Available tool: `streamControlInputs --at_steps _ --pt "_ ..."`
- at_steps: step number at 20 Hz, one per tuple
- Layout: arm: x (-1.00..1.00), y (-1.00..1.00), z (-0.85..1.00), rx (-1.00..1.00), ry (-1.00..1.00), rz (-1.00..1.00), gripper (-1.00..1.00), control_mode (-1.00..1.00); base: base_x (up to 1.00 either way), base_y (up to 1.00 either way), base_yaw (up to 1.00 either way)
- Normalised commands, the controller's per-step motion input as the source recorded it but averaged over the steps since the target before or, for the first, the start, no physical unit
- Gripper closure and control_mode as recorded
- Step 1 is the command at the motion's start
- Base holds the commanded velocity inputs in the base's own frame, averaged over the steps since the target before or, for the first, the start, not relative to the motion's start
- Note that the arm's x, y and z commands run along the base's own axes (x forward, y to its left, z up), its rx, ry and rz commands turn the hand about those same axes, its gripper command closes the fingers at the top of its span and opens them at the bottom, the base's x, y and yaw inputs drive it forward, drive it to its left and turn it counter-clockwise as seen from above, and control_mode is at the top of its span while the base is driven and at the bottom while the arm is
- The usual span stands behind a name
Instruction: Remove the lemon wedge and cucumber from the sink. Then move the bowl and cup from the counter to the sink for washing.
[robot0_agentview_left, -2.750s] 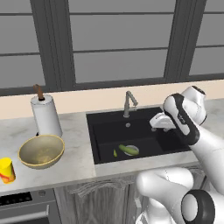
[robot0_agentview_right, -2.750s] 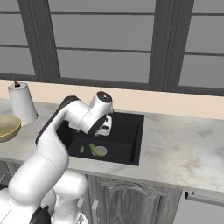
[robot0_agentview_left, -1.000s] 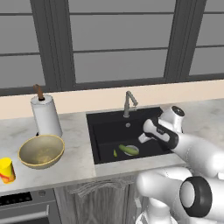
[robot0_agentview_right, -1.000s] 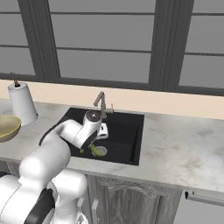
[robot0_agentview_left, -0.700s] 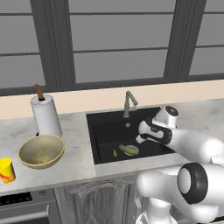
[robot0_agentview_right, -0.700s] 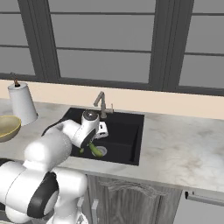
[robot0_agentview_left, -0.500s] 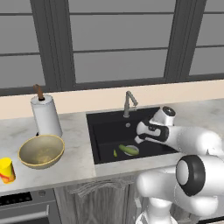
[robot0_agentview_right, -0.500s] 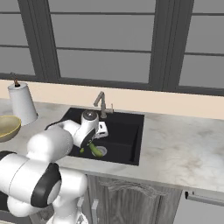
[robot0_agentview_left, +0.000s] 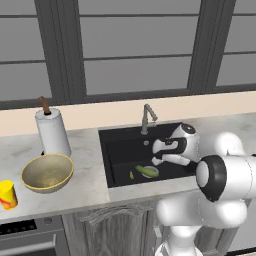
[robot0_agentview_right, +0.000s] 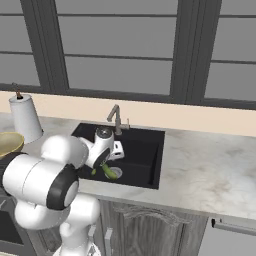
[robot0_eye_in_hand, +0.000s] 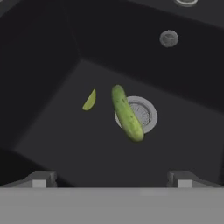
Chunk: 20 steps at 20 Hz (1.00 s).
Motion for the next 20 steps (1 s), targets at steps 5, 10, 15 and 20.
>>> streamControlInputs --at_steps 5,10,15,20 --pt "0.07 0.01 -0.2 0.0 0.05 0.0 -1.0 -1.0 0.0 0.0 0.0" --pt "0.0 0.05 -0.2 0.0 0.04 0.0 -1.0 -1.0 0.0 0.0 0.0" --pt "0.01 0.03 -0.2 0.0 0.02 0.0 -1.0 -1.0 0.0 0.0 0.0" --pt "0.06 0.02 -0.21 0.0 0.01 0.0 -1.0 -1.0 0.0 0.0 0.0"
